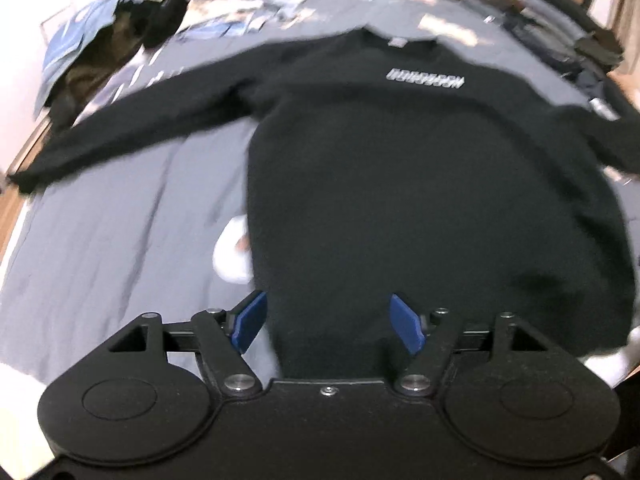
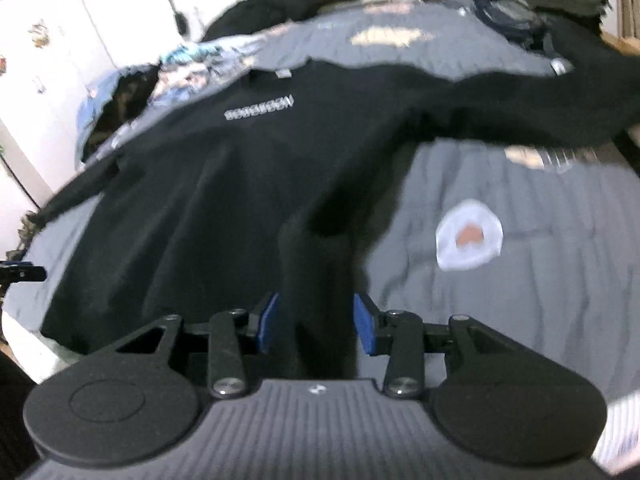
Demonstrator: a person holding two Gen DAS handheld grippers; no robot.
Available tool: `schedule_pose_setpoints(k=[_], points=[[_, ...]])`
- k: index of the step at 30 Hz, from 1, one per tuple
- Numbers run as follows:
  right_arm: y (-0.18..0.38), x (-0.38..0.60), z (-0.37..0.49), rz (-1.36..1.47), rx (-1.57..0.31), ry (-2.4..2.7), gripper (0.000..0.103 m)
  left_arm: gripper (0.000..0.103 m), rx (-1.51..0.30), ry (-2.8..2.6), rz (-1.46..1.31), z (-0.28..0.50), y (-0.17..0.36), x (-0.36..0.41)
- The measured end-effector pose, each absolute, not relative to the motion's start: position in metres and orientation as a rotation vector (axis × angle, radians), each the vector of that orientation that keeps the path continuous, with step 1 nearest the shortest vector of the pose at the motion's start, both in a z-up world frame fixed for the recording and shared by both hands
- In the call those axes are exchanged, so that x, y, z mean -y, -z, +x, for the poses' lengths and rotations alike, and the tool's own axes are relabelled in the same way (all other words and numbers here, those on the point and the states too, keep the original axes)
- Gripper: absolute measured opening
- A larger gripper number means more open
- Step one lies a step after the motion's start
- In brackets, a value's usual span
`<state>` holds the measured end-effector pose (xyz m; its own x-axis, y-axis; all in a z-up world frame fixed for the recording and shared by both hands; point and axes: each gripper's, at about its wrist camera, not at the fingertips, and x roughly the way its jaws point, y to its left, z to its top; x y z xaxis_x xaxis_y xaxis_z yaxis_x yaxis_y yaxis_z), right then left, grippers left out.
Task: Fold clothes
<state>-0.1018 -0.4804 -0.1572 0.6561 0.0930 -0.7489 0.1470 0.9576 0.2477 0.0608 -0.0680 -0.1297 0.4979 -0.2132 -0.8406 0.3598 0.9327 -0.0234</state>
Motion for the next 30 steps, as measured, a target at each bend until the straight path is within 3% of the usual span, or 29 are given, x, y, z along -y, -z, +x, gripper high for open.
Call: schedule_pose_setpoints(k=[7,9,11,13,14,19,25,27,29,30], points=[[0.193,0.451,-0.100,0.289,-0.987,0.051,0.043,0.068,-1.095,0.325,0.095,0.063,0.170,0.044],[0.204,0.443,-0.102,0.323,-1.024,0.051,0.044,0.064,-1.126,0.338,0.037,0.062,0.182,0.040],[0.213,0.438,-0.104,0.381,-1.013,0.053,0.041,0.030,-1.165,0.379,-0.048,0.062,0.190,0.039],[0.214,0.444,-0.110,0.486,-0.984,0.045,0.010,0.013,-1.175,0.406,-0.090,0.061,0.188,0.037],[0.212,0.450,-0.114,0.550,-0.964,0.038,0.009,0.010,-1.172,0.416,-0.099,0.060,0.184,0.036],[0.170,0.476,-0.143,0.733,-0.876,-0.064,0.008,0.006,-1.151,0.499,-0.131,0.051,0.134,0.005],[0.126,0.471,-0.148,0.537,-0.987,-0.169,0.008,0.007,-1.214,0.535,0.061,0.041,0.113,0.006],[0.144,0.458,-0.135,0.408,-1.115,-0.148,0.010,0.013,-1.272,0.506,0.108,0.040,0.128,0.016],[0.163,0.445,-0.123,0.305,-1.224,-0.126,0.011,0.030,-1.294,0.461,0.161,0.038,0.137,0.024],[0.168,0.441,-0.120,0.268,-1.247,-0.115,0.012,0.030,-1.282,0.454,0.171,0.036,0.135,0.024]])
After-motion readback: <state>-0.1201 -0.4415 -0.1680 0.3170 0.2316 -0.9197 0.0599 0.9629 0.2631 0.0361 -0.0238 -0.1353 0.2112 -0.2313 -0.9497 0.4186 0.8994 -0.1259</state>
